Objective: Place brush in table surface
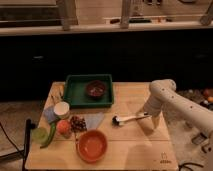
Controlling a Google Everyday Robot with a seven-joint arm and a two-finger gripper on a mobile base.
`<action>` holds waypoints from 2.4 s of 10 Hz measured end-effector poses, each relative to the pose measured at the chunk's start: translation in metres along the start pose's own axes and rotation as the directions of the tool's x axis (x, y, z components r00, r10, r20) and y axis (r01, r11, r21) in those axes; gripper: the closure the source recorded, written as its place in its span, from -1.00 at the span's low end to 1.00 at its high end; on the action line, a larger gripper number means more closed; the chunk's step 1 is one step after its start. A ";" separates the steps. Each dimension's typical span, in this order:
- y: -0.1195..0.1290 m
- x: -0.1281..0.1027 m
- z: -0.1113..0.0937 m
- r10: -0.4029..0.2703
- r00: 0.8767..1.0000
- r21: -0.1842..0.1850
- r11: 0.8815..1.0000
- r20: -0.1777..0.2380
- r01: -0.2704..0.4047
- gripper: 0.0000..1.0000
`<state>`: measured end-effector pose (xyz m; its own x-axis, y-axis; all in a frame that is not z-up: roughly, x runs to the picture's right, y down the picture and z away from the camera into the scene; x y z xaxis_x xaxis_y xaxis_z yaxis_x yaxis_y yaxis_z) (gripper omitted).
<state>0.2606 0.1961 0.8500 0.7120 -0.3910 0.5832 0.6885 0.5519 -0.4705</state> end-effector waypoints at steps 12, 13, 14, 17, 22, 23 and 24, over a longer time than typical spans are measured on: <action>-0.034 -0.025 0.013 -0.049 0.998 0.134 0.990 0.041 0.043 -0.59; -0.037 -0.025 0.016 -0.045 0.998 0.136 0.990 0.041 0.039 -0.52; -0.043 -0.021 0.020 -0.032 0.999 0.145 0.989 0.040 0.026 -0.25; -0.049 -0.017 0.023 -0.023 0.999 0.151 0.988 0.042 0.017 0.35; -0.045 -0.015 0.017 -0.022 0.999 0.148 0.989 0.040 0.016 1.00; -0.048 -0.015 0.015 -0.022 0.999 0.153 0.988 0.042 0.015 1.00; -0.055 -0.009 0.008 -0.019 0.999 0.174 0.985 0.045 0.011 1.00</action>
<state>0.2154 0.1750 0.8758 0.6918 -0.3681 0.6213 0.6619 0.6672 -0.3417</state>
